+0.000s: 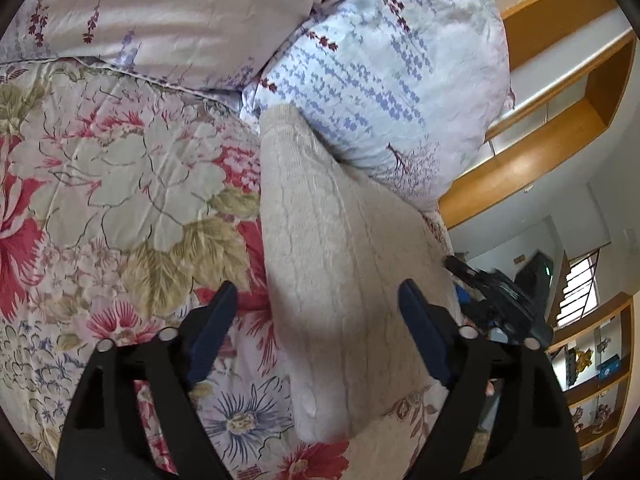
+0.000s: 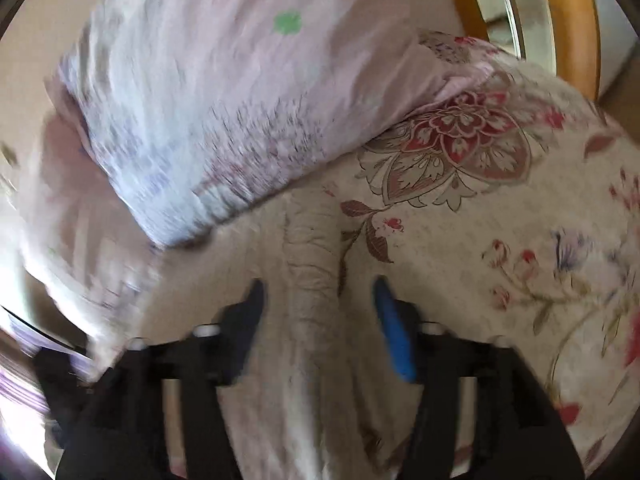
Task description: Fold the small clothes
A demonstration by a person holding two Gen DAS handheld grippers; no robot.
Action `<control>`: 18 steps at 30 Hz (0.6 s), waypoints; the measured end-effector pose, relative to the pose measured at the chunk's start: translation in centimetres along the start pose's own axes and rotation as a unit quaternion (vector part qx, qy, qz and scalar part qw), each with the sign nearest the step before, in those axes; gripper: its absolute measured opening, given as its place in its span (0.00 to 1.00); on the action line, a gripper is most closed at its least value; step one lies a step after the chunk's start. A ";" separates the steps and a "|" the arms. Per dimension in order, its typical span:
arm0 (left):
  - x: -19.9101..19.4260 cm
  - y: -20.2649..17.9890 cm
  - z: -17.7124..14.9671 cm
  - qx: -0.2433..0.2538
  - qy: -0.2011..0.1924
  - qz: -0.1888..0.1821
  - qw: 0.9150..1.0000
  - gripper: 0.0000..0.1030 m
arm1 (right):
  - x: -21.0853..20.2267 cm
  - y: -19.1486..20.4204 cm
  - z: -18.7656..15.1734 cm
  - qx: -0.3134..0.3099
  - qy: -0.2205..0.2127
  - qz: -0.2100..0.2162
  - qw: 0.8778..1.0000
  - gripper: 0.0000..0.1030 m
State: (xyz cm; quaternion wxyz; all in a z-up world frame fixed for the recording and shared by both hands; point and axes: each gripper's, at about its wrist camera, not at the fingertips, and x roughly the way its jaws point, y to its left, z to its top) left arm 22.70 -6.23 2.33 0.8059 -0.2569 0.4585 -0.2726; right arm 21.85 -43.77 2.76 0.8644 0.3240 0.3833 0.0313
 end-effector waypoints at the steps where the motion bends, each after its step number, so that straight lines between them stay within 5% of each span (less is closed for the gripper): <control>1: 0.1 0.1 0.2 -0.005 0.001 -0.003 1.000 0.81 | -0.3 -0.2 0.0 0.006 0.002 0.009 1.000 0.60; 9: 2.8 1.3 1.3 -0.043 0.035 -0.010 0.998 0.82 | 2.0 -1.6 -0.9 0.043 0.067 0.040 0.996 0.60; 18: 4.3 1.4 2.2 -0.047 0.037 -0.031 0.998 0.81 | 3.1 -1.7 -0.7 0.035 0.089 0.088 0.992 0.60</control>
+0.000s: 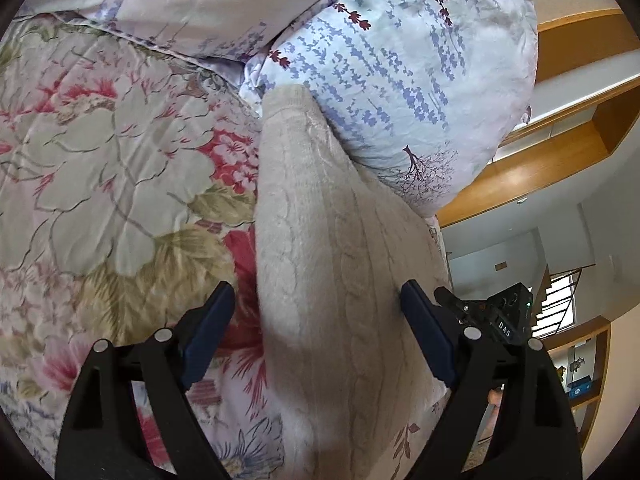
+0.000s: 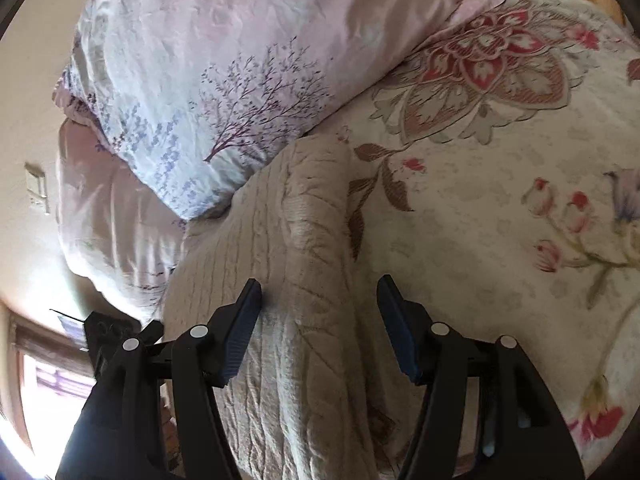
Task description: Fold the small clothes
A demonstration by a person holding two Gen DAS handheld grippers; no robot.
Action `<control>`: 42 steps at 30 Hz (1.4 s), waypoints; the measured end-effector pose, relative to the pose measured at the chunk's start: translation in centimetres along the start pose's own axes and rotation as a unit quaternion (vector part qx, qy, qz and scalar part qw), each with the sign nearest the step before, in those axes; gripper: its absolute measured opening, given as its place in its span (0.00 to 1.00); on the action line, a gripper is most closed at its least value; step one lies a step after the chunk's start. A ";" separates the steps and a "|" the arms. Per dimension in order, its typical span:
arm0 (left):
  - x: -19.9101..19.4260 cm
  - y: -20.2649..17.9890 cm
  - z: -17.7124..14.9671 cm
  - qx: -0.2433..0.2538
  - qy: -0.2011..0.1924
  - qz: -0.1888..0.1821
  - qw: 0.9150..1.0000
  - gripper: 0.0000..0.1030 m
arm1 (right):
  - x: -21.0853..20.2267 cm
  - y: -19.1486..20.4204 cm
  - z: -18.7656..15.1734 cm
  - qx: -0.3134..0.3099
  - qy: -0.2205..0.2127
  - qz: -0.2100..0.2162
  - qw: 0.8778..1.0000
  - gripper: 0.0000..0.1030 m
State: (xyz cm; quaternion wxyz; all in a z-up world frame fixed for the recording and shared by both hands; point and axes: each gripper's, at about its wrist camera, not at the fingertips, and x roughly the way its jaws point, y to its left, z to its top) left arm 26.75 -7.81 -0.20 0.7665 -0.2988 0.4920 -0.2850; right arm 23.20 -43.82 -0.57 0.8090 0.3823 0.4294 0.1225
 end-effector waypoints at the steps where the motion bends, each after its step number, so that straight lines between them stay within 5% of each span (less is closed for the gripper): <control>1: 0.3 -0.1 0.2 -0.001 0.000 -0.003 1.000 0.81 | 0.2 0.0 0.1 -0.001 0.004 0.010 1.000 0.60; 5: 1.3 -0.7 0.5 0.007 0.006 -0.009 1.000 0.75 | 1.1 0.5 0.2 -0.016 0.019 0.032 0.999 0.56; 10: 2.3 -1.4 0.6 0.019 -0.001 0.001 1.000 0.72 | 1.6 0.0 0.0 -0.010 0.030 0.066 0.997 0.35; 15: 1.5 0.3 0.9 -0.024 -0.003 -0.033 0.999 0.39 | 1.2 0.3 -0.6 -0.003 0.020 0.086 0.996 0.28; 17: 1.0 0.4 0.9 -0.022 -0.001 -0.038 0.999 0.36 | 0.8 1.3 -0.8 -0.011 0.012 0.091 0.996 0.27; 30: -13.2 2.7 1.4 0.041 -0.075 0.017 0.996 0.36 | 4.7 13.2 -5.7 -0.144 0.010 0.107 0.984 0.26; 35: -12.9 8.5 0.9 -0.014 -0.051 0.074 0.996 0.40 | 9.8 13.1 -8.0 -0.138 0.035 0.038 0.989 0.26; 38: -12.7 10.2 0.4 -0.030 -0.065 0.043 0.997 0.46 | 10.4 11.8 -7.6 -0.102 0.045 0.059 0.992 0.29; 42: -13.9 9.0 0.3 -0.002 -0.074 0.065 0.995 0.47 | 9.1 11.2 -6.9 -0.092 0.048 0.055 0.993 0.38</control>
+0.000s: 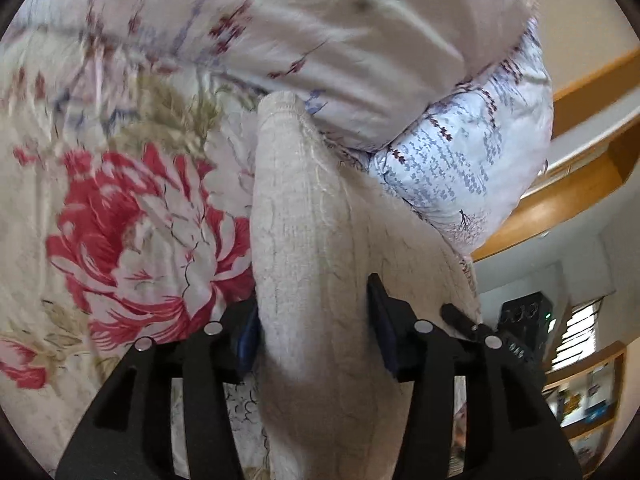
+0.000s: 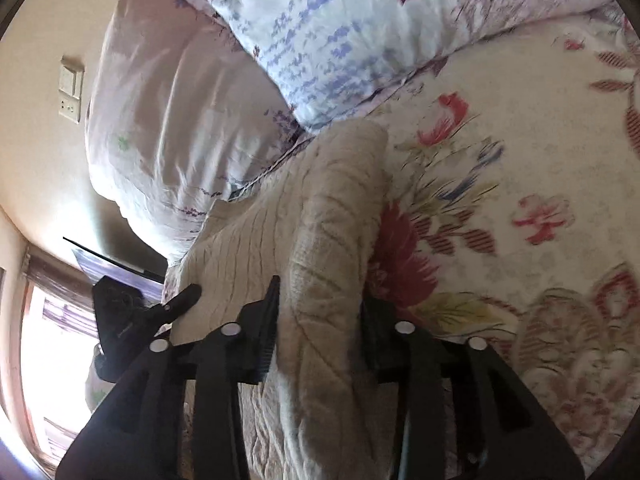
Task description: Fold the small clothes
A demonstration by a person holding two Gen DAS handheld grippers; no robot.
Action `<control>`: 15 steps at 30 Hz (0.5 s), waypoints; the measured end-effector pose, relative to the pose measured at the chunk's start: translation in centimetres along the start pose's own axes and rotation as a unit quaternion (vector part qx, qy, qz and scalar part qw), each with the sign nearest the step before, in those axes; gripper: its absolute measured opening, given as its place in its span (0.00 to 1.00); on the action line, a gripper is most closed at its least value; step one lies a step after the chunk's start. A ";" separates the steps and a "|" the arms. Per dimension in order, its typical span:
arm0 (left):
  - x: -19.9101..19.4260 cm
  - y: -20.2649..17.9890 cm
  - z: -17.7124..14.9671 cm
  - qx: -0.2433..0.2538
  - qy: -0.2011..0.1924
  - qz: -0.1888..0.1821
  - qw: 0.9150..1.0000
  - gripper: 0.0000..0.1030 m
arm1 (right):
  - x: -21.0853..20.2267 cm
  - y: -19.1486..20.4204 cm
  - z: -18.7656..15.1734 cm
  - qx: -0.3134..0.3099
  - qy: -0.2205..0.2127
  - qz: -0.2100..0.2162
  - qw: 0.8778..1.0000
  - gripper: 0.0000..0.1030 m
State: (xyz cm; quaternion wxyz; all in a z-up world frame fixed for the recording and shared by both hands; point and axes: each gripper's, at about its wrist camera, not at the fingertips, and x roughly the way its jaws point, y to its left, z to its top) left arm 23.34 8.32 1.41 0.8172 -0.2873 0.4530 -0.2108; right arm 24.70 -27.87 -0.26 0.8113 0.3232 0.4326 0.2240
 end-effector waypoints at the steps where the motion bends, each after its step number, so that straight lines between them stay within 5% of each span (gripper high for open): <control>1: -0.2 -0.6 -0.1 0.013 -0.009 0.009 1.000 0.48 | -0.9 -0.2 0.0 -0.002 -0.011 0.000 1.000 0.38; 5: -2.4 -3.2 -0.8 0.085 -0.059 0.047 0.993 0.53 | -2.8 0.0 0.2 -0.010 -0.041 -0.007 0.999 0.37; 7: -3.6 -5.0 -1.8 0.134 -0.090 0.050 0.986 0.53 | -2.4 0.2 0.0 -0.025 -0.033 -0.012 0.999 0.22; 9: -4.2 -6.4 -2.4 0.166 -0.109 0.047 0.979 0.55 | -1.9 1.2 -0.2 -0.057 -0.050 -0.052 0.996 0.18; 15: -1.8 -9.1 -3.5 0.238 -0.068 0.074 0.966 0.55 | -0.9 0.3 0.0 -0.050 -0.051 -0.101 0.992 0.12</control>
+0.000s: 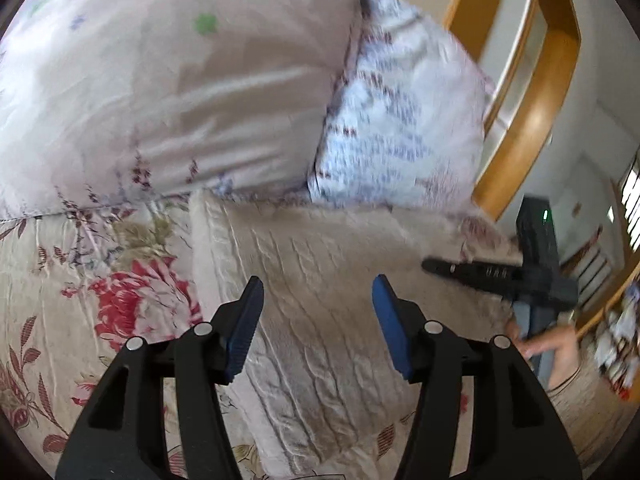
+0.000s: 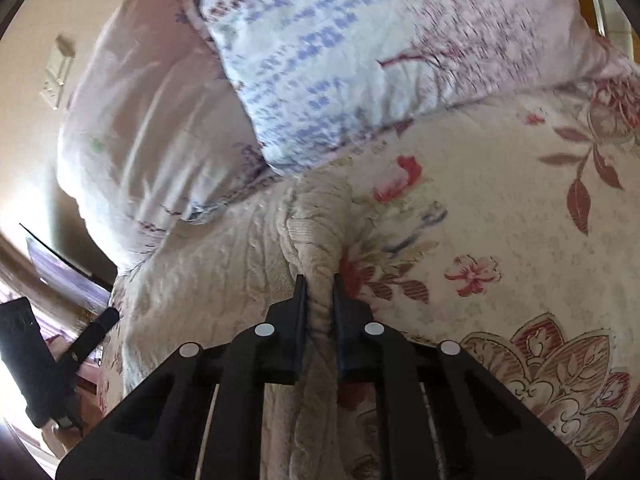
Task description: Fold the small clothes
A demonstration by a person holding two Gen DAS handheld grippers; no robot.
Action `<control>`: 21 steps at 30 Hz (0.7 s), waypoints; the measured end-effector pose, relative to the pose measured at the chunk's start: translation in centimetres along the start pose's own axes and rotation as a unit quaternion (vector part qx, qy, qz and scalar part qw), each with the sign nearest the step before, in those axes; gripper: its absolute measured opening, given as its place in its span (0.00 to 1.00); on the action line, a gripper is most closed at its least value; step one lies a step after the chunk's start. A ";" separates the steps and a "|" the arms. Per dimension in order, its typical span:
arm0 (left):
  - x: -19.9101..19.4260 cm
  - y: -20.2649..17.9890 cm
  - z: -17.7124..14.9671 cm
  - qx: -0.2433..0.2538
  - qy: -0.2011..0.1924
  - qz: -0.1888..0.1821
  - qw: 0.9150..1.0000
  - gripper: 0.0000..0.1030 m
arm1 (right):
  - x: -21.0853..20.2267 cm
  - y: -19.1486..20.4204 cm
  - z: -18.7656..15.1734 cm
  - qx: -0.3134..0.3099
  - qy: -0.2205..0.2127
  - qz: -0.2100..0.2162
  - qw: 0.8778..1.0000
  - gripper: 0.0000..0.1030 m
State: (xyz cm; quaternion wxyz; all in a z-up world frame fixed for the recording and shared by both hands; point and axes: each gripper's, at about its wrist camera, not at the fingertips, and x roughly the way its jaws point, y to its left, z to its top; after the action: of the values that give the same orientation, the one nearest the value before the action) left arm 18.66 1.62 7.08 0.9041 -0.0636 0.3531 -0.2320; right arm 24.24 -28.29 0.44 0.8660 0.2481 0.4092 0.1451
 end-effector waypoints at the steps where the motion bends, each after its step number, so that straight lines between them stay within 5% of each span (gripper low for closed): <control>1: 0.5 0.1 -0.2 0.001 0.010 0.003 1.000 0.55 | 0.2 -0.3 -0.1 0.004 0.003 -0.002 1.000 0.12; 6: 3.4 0.8 -0.9 -0.006 0.049 0.029 0.998 0.50 | 1.3 -0.3 0.4 0.007 0.012 -0.018 1.000 0.12; 9: 3.8 0.4 -0.5 0.003 0.051 0.048 0.998 0.51 | 1.6 0.0 0.8 0.002 0.017 -0.032 0.999 0.22; 12: 2.3 0.2 -0.7 -0.002 0.032 0.049 0.998 0.52 | -0.4 0.5 0.3 -0.015 0.001 -0.037 0.999 0.34; 16: -1.5 0.4 -2.2 0.002 0.000 0.060 0.998 0.62 | -4.8 2.8 -2.2 -0.080 -0.048 -0.008 0.996 0.34; 21: -3.5 1.4 -4.1 -0.009 0.007 0.062 0.998 0.63 | -6.3 5.0 -5.3 -0.147 -0.046 0.007 0.988 0.34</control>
State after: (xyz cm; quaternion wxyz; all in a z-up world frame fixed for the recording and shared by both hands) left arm 14.21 4.66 5.78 0.9138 -0.0484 0.3646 -0.1722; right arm 15.97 -25.36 4.35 0.9099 0.1278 0.3413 0.1981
